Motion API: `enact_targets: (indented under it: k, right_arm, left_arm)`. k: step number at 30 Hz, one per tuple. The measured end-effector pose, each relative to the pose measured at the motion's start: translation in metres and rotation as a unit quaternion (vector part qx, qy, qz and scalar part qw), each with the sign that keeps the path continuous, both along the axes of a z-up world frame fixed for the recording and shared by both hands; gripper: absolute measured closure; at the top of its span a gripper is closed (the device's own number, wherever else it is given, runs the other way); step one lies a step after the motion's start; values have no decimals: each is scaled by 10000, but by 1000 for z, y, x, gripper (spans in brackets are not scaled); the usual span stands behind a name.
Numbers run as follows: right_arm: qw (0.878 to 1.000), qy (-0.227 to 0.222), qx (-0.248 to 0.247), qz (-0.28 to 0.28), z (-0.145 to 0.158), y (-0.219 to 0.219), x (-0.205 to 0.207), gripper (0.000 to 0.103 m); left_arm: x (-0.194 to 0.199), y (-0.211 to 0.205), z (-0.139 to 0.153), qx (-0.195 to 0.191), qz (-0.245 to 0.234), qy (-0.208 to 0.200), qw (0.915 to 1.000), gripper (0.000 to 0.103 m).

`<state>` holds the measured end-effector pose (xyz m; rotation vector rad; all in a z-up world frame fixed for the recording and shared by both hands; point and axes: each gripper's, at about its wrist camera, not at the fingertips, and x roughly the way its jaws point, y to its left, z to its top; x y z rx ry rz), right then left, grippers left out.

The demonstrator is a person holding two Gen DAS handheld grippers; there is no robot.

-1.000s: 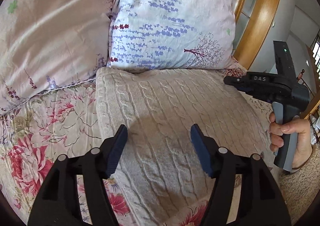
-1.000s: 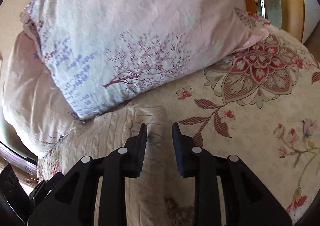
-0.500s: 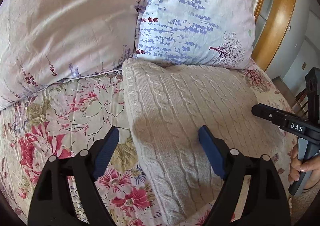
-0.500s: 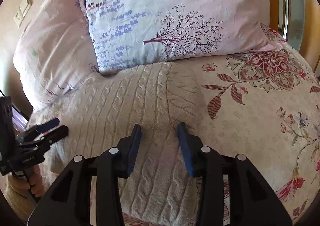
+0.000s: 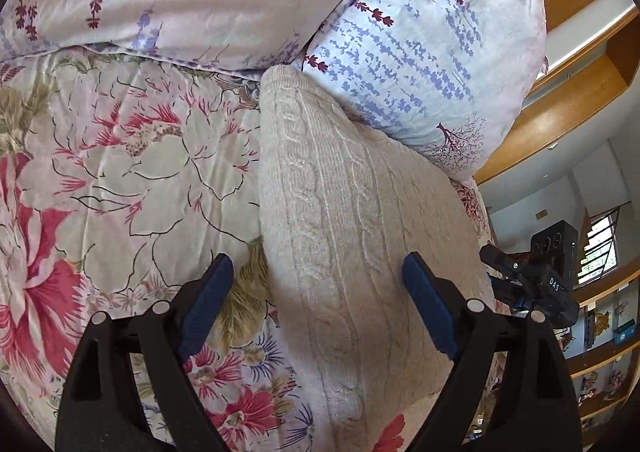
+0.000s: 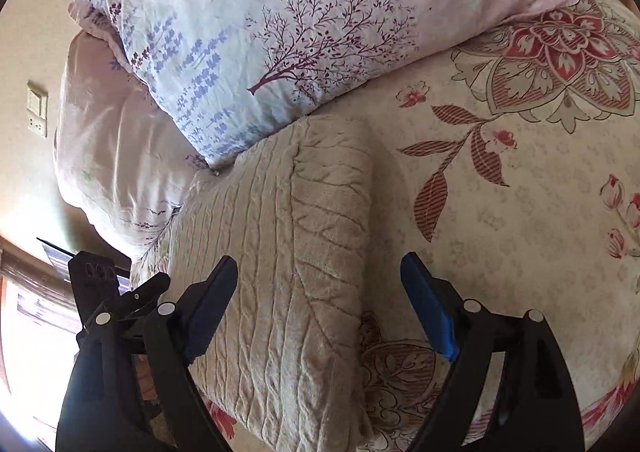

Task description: Fold small clothes

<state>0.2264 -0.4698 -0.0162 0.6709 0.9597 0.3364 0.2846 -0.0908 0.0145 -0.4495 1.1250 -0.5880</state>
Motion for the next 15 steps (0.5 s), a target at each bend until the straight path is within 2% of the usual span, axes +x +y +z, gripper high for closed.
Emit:
enact_targets:
  k: [5,7,8,12,15]
  right_arm:
    - [9995,30,130,283,-5,6,7,18]
    - [9982,76,367,476,-8,8,11,26]
    - [9972,107,473,570,-10,10,13,27]
    - [9941,103,691,826,-12,13,19,27]
    - [9915,153,853,975,-16,13,21,41]
  left_arm:
    - [6,-3,-5,-303,-81,81,9995,18]
    - [9,-5,-7,-476,-142,147,9987,22]
    - [10,-6,-10,-601,-190,221,9978,28]
    - [10,-6,-14,-817,-171,281,9961,32]
    - [12,-5,-16,-964,-129,332,9947,39]
